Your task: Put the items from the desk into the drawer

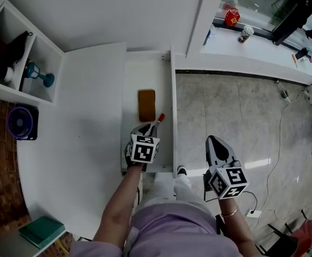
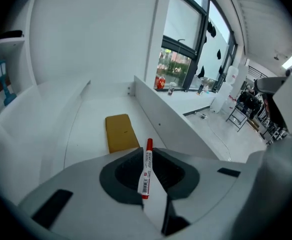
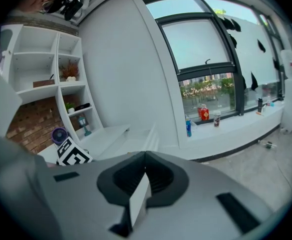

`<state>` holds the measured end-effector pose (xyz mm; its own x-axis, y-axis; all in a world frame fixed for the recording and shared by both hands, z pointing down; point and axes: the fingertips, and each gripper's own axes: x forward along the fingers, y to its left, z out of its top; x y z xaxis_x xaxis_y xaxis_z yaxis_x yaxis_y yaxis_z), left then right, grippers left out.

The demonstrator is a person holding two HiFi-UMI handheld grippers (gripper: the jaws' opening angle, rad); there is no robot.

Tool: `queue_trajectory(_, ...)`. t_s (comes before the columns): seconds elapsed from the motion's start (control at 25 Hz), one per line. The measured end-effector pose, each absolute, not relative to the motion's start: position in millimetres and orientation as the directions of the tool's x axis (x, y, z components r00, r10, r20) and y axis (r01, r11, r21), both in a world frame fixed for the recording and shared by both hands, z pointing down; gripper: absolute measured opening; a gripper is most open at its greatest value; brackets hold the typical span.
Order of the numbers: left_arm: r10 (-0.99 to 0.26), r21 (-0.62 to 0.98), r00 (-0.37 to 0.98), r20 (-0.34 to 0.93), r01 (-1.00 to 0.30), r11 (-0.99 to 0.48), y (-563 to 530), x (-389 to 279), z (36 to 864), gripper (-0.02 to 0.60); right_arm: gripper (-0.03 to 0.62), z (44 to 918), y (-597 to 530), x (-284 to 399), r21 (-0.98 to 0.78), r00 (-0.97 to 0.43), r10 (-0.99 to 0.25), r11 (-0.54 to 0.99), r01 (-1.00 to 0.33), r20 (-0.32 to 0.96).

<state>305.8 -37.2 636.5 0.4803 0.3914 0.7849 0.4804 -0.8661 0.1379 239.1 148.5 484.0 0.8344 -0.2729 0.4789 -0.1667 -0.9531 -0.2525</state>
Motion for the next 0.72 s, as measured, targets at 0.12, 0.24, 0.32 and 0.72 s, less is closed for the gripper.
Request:
queue_trajectory(0.12, 0.4, 0.128, 0.528, 0.749, 0.477, -0.869, -37, 308, 613, 0.048, 0.003, 479, 145, 237, -0.256, 0.839, -0.287, -0.949, -0.184, 0.463)
queue_trajectory(0.24, 0.403, 0.129, 0.561, 0.723, 0.464, -0.877, -38, 307, 596, 0.048, 0.003, 474, 144, 235, -0.261, 0.844, -0.297, -0.945, -0.195, 0.446)
queue_trajectory(0.32, 0.403, 0.125, 0.578, 0.71, 0.46, -0.879, -37, 305, 587, 0.048, 0.003, 471, 144, 233, -0.264, 0.847, -0.304, -0.943, -0.202, 0.436)
queue_trajectory(0.72, 0.413, 0.103, 0.668, 0.619, 0.453, -0.886, -38, 288, 531, 0.028, 0.003, 460, 143, 223, -0.269, 0.85, -0.337, -0.932, -0.242, 0.405)
